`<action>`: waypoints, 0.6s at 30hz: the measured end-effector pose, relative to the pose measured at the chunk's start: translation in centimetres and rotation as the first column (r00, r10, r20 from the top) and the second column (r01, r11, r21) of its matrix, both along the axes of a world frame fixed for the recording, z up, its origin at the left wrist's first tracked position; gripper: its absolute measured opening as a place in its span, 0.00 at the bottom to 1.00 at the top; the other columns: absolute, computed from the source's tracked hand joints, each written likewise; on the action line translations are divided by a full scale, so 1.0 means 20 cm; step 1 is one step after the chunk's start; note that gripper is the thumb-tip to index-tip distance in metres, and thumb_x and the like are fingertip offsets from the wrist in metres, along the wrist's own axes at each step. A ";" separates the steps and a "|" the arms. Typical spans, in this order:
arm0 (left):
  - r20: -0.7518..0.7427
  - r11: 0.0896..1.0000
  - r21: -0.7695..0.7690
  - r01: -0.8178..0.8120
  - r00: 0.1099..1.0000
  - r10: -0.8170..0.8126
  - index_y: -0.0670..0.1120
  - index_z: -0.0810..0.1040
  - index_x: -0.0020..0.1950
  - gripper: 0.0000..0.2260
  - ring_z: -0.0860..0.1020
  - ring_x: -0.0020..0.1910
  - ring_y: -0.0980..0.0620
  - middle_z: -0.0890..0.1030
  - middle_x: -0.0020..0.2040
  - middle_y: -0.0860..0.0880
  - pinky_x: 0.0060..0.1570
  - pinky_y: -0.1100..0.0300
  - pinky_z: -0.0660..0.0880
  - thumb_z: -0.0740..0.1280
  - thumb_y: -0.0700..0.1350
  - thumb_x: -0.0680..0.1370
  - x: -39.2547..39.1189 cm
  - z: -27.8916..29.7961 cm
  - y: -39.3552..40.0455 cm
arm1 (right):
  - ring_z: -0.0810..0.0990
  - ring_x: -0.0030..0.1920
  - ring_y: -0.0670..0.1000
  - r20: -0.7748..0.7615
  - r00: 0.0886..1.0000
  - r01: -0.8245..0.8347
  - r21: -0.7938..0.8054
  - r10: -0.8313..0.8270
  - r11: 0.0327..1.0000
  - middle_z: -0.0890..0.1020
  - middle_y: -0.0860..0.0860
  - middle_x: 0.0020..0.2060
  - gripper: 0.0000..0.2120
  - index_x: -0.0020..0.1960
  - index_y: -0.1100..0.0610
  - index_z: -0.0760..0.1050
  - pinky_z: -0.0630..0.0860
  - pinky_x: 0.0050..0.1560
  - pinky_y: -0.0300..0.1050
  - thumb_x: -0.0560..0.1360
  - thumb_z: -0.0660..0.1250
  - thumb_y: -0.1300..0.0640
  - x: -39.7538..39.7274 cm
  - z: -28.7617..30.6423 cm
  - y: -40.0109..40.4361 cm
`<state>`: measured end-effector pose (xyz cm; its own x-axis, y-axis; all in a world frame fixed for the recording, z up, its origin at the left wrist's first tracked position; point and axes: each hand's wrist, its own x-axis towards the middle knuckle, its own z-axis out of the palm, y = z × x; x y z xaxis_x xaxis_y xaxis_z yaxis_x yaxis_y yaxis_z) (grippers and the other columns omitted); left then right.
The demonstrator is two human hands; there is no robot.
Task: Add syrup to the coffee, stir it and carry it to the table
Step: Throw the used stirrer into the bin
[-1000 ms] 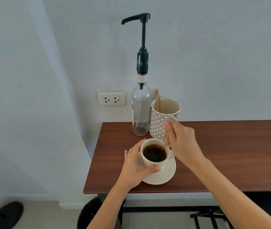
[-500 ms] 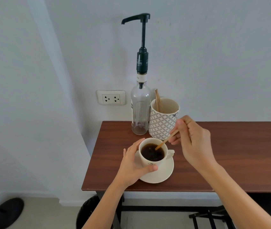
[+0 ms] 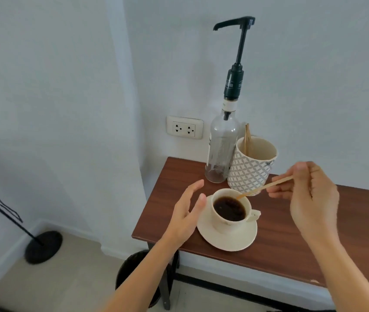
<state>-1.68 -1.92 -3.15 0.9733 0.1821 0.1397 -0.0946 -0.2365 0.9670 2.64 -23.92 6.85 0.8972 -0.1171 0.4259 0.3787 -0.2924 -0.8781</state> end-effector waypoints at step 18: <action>0.031 0.790 0.464 -0.401 0.899 0.438 0.43 0.61 0.80 0.23 0.58 0.79 0.39 0.57 0.81 0.39 0.75 0.40 0.61 0.56 0.48 0.85 0.09 -0.47 1.64 | 0.87 0.38 0.44 -0.023 0.984 -0.175 -0.005 0.175 0.985 0.85 0.47 0.36 0.16 0.45 0.51 0.76 0.81 0.42 0.39 0.83 0.53 0.47 -0.42 -0.38 1.53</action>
